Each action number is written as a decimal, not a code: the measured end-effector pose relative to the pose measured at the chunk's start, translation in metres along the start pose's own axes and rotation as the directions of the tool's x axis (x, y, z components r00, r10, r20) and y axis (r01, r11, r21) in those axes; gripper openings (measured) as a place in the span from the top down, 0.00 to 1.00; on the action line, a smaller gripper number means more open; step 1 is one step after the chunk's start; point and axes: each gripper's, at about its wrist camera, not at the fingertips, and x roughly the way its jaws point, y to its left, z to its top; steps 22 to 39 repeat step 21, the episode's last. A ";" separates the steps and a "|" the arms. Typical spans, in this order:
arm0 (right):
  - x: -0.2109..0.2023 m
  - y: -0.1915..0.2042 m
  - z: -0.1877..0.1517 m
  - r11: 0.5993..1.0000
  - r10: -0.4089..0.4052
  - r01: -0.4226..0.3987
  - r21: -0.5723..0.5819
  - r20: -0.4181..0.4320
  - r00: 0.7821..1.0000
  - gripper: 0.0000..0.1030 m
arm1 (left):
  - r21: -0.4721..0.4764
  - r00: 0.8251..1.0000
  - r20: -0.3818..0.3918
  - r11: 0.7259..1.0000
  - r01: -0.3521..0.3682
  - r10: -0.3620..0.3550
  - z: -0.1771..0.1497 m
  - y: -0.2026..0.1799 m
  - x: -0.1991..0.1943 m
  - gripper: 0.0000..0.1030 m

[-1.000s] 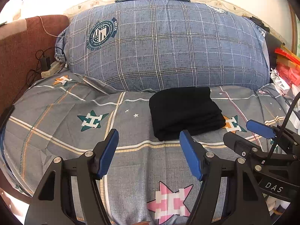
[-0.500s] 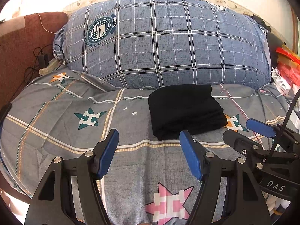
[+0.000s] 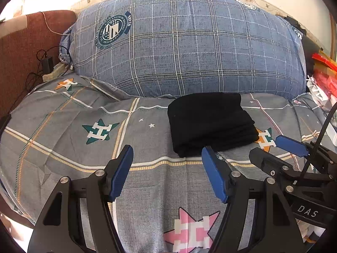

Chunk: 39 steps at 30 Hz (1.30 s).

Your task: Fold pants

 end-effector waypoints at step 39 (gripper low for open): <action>0.003 -0.007 -0.002 1.000 -0.010 0.010 0.016 -0.008 1.000 0.32 | 0.017 1.000 0.018 1.000 0.025 -0.026 -0.003 -0.005 0.002 0.34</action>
